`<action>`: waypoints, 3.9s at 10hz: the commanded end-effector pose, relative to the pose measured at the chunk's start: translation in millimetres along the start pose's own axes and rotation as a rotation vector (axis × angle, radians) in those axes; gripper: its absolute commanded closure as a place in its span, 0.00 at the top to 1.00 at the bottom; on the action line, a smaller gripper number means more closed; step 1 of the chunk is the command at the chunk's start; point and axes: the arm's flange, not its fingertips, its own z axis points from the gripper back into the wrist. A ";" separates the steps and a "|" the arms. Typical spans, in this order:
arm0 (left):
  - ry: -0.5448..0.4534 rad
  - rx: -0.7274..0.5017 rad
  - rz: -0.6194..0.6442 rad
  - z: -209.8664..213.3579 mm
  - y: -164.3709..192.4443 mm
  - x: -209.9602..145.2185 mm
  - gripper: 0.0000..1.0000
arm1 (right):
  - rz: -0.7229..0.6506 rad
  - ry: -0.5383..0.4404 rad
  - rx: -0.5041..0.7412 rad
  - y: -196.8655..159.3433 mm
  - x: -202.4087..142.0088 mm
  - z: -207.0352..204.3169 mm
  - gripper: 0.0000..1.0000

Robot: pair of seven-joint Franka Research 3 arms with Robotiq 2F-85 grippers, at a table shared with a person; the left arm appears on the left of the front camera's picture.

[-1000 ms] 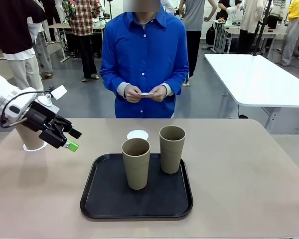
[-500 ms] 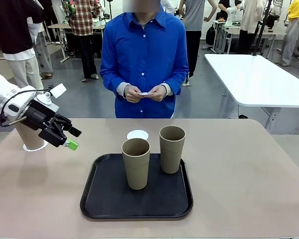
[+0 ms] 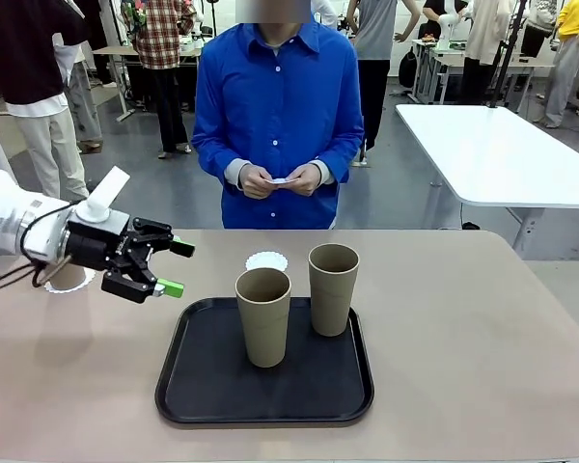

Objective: Place coasters on the table and set cups on them.
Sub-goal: Take one Reusable plastic cup from the Flat Tray and place it on a coaster set by the human.

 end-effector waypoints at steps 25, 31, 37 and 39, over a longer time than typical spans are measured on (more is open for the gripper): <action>-0.213 -0.165 0.117 -133.2 18.8 -113.4 1.00 | 0.005 0.000 0.012 0.3 -0.9 -0.1 1.00; -0.195 -0.210 0.085 -153.7 16.2 -103.5 1.00 | 0.005 0.000 0.012 0.3 -0.9 -0.1 1.00; -0.188 -0.234 0.057 -157.9 15.0 -103.7 0.81 | 0.005 0.000 0.012 0.3 -0.9 -0.1 1.00; -0.196 -0.240 0.057 -156.9 14.7 -101.6 0.21 | 0.005 0.000 0.012 0.3 -0.9 -0.1 1.00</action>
